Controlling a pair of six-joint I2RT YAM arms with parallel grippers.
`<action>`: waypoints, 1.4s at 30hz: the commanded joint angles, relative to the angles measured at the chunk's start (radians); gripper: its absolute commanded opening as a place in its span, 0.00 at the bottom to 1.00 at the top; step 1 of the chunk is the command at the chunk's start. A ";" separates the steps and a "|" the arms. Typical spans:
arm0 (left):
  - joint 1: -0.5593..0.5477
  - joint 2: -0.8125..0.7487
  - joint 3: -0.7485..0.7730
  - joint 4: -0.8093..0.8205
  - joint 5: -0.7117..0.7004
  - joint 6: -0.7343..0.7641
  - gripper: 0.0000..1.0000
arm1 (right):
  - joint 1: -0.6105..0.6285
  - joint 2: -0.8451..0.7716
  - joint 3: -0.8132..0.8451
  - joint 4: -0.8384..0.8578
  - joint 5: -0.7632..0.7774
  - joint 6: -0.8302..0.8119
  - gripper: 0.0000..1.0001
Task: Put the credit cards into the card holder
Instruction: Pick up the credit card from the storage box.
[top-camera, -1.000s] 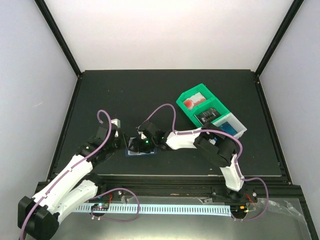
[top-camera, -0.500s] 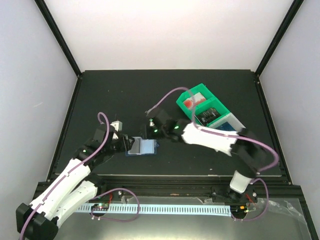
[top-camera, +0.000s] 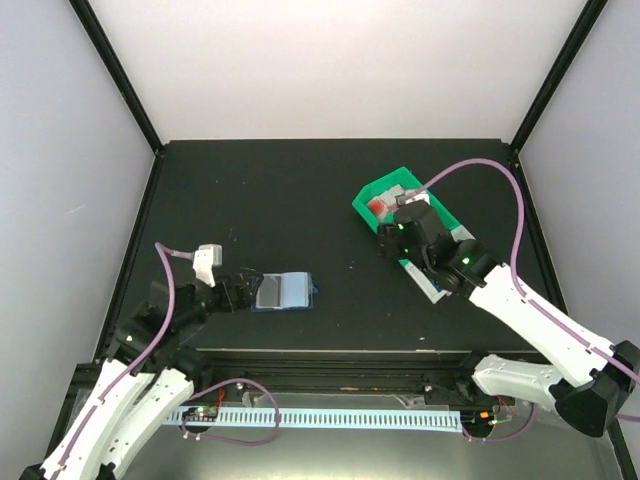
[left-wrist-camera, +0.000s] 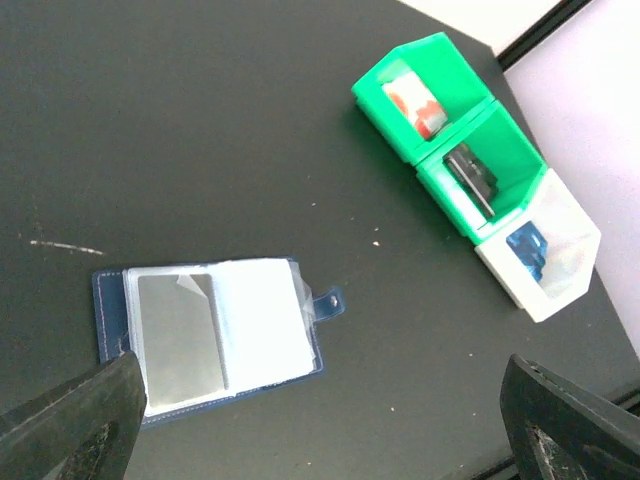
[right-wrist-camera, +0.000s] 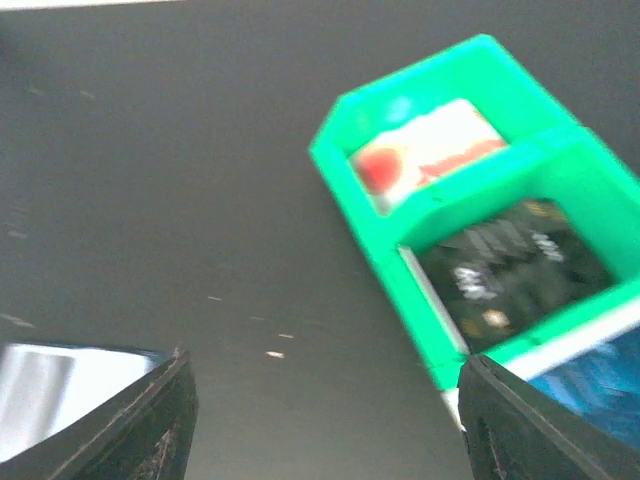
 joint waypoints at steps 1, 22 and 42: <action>0.004 -0.030 0.076 -0.085 -0.010 0.049 0.99 | -0.085 -0.032 -0.055 -0.089 0.062 -0.130 0.75; 0.006 0.171 0.002 0.185 0.096 0.078 0.99 | -0.318 0.539 0.111 0.020 -0.266 -0.486 0.69; 0.012 0.479 0.020 0.316 0.154 0.107 0.99 | -0.365 0.758 0.191 0.021 -0.395 -0.501 0.59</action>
